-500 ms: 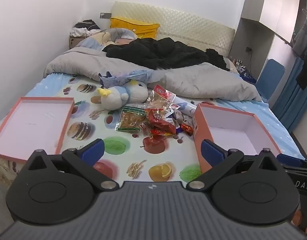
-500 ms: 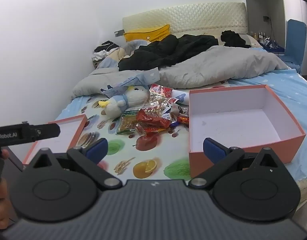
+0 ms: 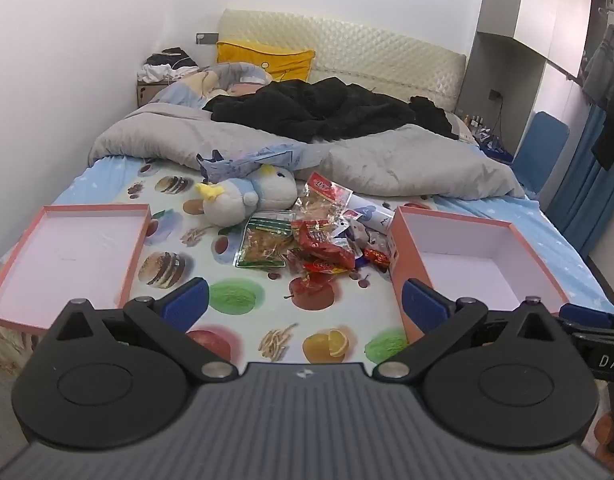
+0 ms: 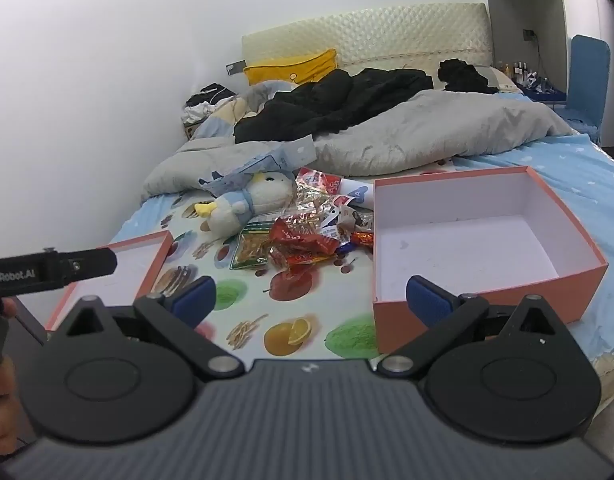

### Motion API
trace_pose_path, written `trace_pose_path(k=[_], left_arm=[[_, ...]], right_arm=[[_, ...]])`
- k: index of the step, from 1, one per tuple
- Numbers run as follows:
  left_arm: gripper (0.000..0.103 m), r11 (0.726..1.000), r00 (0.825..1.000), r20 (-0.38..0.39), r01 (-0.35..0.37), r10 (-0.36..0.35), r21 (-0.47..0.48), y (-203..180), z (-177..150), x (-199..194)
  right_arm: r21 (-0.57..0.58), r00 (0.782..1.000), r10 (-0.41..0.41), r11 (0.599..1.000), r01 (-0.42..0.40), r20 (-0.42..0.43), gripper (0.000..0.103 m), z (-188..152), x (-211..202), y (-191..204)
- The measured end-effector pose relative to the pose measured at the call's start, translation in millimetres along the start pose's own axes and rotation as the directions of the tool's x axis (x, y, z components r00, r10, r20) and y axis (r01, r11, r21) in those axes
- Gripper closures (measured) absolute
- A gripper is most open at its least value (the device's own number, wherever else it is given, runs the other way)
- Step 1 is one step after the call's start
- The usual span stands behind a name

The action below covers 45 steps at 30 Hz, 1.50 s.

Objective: Organize snacks

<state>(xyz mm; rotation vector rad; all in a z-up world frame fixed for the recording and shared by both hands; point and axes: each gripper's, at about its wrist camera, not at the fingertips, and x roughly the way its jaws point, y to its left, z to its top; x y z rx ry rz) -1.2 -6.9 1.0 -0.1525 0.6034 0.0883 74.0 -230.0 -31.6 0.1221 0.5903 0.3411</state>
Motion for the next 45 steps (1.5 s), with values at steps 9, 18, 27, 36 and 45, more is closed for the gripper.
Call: trace_pose_path(k=[9,18,27,36,45], left_arm=[[0.0,1.0,1.0,0.003,0.0,0.0,0.001,0,-2,-1],[0.0,1.0,1.0,0.001,-0.015,0.015,-0.017,9,0,-3],[0.0,1.0,1.0,0.008,-0.01,0.01,-0.012,9,1,-4],[0.0,1.0,1.0,0.019,-0.009,0.009,-0.027,9,1,-6],[0.0,1.0,1.0,0.002,-0.009,0.009,-0.028,9,-4,-1]], right_arm=[[-0.006,1.0,-0.003,1.0,0.003,-0.002,0.0,-2,1,-1],[-0.008,1.0,-0.003,1.0,0.003,-0.005,0.0,-1,3,2],[-0.033,1.0,-0.001,0.999,0.002,0.003,0.0,-1,0,6],[-0.019,1.0,-0.007,1.0,0.007,-0.008,0.0,-1,2,5],[-0.019,1.0,-0.009,1.0,0.009,-0.02,0.0,-4,5,4]])
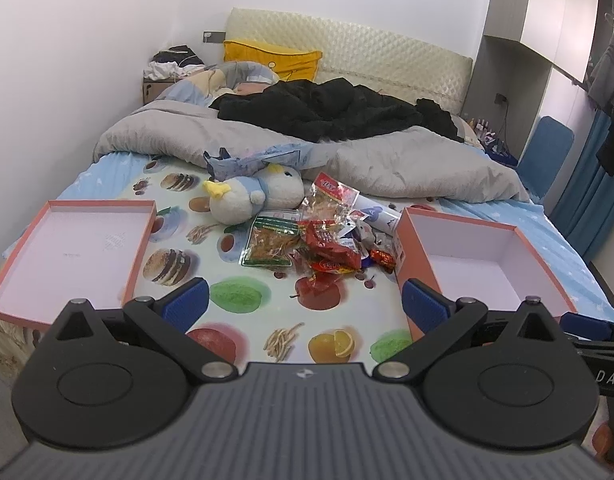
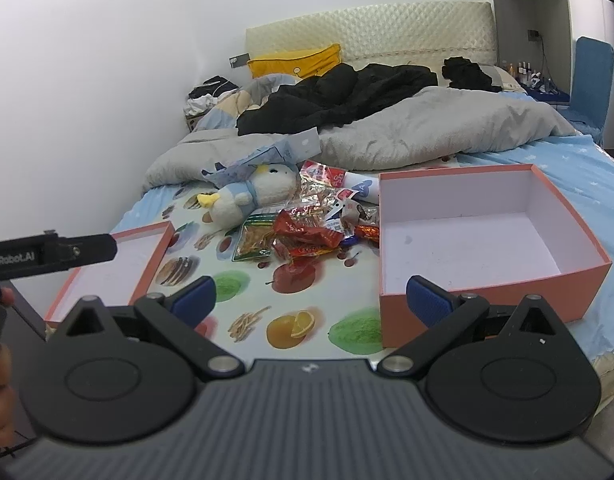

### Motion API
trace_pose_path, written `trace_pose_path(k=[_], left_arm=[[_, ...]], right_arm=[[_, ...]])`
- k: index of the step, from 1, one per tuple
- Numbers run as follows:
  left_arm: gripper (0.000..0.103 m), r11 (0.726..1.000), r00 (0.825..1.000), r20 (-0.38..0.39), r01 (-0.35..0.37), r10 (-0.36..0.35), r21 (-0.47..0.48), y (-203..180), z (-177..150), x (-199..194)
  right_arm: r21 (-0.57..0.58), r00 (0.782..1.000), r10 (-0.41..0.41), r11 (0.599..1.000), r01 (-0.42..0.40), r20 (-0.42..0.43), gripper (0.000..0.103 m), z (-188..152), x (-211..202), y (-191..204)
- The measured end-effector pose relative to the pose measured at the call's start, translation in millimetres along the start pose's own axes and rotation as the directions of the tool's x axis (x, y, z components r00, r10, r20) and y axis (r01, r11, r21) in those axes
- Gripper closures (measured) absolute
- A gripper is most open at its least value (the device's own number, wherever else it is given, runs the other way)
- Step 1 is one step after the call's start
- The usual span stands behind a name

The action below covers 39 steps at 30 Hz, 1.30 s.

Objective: Organize snacks

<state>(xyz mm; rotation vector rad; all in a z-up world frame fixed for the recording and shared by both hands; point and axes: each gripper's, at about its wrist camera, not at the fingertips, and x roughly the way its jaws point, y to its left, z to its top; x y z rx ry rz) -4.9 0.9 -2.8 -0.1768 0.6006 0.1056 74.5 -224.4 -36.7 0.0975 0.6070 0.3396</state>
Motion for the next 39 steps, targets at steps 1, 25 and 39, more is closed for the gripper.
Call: trace_pose_path(k=[1,25,39], left_arm=[[0.0,1.0,1.0,-0.003,0.0,0.0,0.0,0,-1,1],[0.0,1.0,0.999,-0.055,0.0,-0.001,-0.022,7,-9,28],[0.0,0.998,0.992,-0.128,-0.031,0.023,-0.055,28,-15,75]], right_arm=[[0.004,1.0,0.0,1.0,0.0,-0.003,0.0,0,1,-1],[0.043,0.998,0.052,0.998,-0.05,-0.028,0.0,-12,13,-3],[0.017,0.996,0.053,0.998,-0.052,-0.066,0.003,-12,49,1]])
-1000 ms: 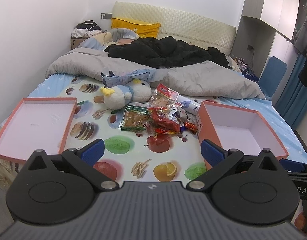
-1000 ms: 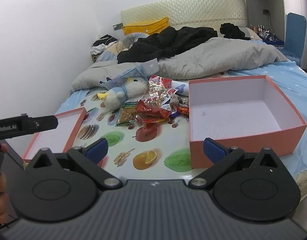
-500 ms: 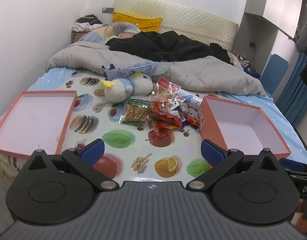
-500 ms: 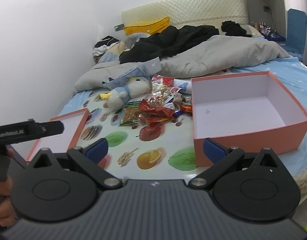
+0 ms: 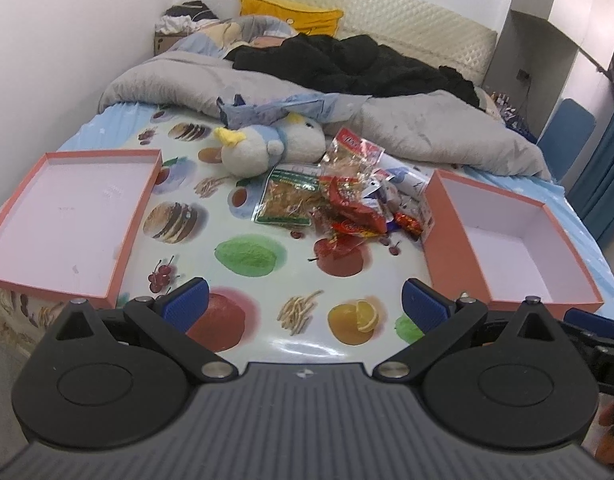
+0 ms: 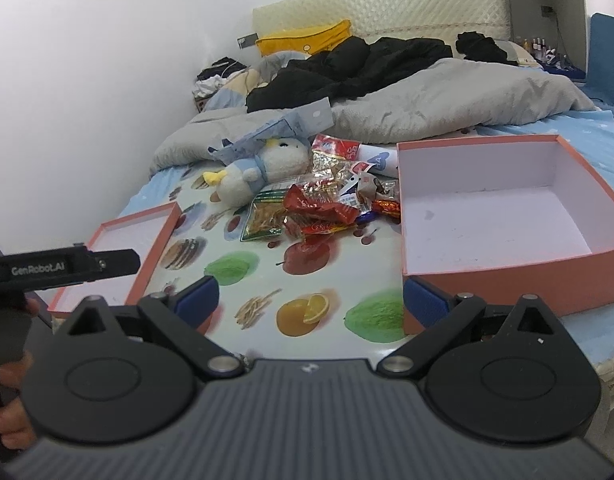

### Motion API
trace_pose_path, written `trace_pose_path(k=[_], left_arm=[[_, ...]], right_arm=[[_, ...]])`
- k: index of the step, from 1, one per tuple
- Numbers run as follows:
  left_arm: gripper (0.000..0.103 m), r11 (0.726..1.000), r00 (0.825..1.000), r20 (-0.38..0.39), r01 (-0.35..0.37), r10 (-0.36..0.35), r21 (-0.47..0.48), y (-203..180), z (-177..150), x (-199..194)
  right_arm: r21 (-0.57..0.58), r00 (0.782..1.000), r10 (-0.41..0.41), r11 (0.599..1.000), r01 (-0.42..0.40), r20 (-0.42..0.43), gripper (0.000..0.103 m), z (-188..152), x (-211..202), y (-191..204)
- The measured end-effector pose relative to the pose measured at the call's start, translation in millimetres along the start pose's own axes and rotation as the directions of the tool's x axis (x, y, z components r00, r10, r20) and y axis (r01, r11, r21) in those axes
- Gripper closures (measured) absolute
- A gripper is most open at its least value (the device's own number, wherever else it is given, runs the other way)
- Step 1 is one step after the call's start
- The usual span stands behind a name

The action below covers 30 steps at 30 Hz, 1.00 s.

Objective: Organize snacks

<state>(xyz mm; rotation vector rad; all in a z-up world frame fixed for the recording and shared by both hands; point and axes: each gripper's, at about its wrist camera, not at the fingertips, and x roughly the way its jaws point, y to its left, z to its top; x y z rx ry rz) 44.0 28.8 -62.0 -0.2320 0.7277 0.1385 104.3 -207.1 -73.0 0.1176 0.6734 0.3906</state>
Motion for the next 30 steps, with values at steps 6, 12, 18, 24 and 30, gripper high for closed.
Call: trace_pose_path(k=[6,12,18,24,30], left_arm=[[0.0,1.0,1.0,-0.023,-0.006,0.006,-0.01,10,6,26],[0.0,1.0,0.999,-0.052,-0.009,0.008,-0.015,15,12,60],[0.0,1.0,0.998,-0.066,-0.002,0.003,0.011,18,20,94],[0.0,1.0,0.996,-0.093,-0.005,0.005,-0.007,36,20,134],[0.0,0.999,0.993,-0.112,0.021,-0.025,-0.031,52,19,163]], right_arm=[[-0.017,1.0,0.014,1.0,-0.015,-0.014,0.003,4,22,1],[-0.051,0.999,-0.007,0.999,0.005,-0.046,0.006,4,53,5],[-0.069,0.998,-0.003,0.998,-0.001,-0.062,0.016,10,81,10],[-0.125,0.999,-0.03,0.992,0.024,-0.043,0.02,15,107,18],[-0.197,0.998,-0.026,0.98,0.016,-0.049,0.019,16,137,27]])
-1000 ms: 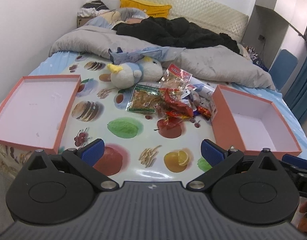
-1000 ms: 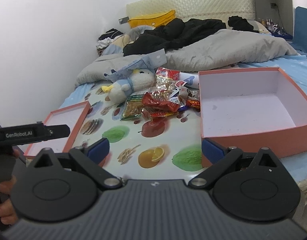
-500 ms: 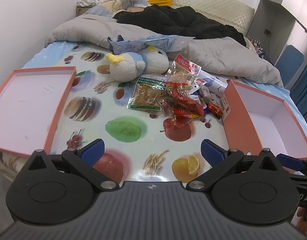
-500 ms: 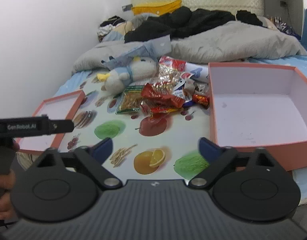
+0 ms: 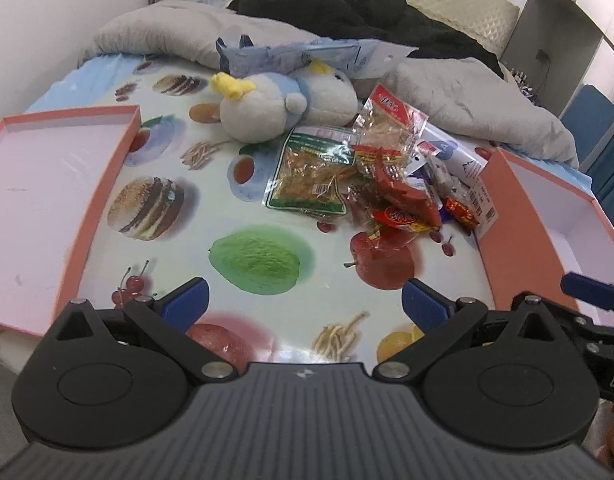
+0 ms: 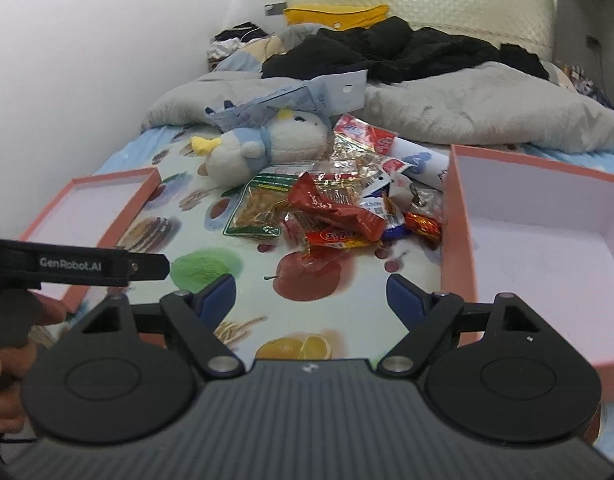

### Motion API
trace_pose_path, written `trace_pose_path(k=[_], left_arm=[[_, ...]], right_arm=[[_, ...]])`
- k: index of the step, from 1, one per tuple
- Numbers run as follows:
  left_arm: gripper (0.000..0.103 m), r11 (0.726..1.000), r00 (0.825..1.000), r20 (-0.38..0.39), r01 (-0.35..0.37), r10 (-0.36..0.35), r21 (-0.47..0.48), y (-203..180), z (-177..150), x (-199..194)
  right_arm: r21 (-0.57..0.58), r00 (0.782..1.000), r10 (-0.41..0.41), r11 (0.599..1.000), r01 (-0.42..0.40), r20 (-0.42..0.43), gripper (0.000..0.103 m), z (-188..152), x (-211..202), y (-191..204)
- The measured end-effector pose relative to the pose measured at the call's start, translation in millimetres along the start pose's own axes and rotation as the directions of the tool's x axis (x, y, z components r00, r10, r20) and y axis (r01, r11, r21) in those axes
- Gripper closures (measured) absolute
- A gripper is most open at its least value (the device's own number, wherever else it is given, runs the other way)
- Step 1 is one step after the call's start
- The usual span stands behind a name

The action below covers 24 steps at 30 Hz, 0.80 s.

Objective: Organize snacks

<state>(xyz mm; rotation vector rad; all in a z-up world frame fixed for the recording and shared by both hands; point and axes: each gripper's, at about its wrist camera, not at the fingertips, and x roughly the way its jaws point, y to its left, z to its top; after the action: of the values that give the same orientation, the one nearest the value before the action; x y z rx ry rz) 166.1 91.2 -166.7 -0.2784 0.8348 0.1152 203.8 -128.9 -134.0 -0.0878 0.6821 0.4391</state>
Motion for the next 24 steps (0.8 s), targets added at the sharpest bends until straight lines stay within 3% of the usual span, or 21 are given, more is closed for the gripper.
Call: trace_pose_path(k=[11,18,24], left_arm=[[0.0,0.997,0.996,-0.03,0.081,-0.082,-0.017,17,18,56],[0.001,0.994,0.994,-0.026,0.102,-0.103,-0.034,28,46,97],[0.001,0.992,0.991,-0.049,0.123,-0.124,-0.016,30,67,133]], right_arm=[[-0.036,0.999,-0.013,0.999,0.012,-0.052,0.019,23,60,-3],[-0.088,0.994,-0.086,0.993,0.08,-0.069,0.02,38,103,-10],[-0.115,0.992,-0.096,0.99,0.085,-0.087,0.026,49,139,-15]])
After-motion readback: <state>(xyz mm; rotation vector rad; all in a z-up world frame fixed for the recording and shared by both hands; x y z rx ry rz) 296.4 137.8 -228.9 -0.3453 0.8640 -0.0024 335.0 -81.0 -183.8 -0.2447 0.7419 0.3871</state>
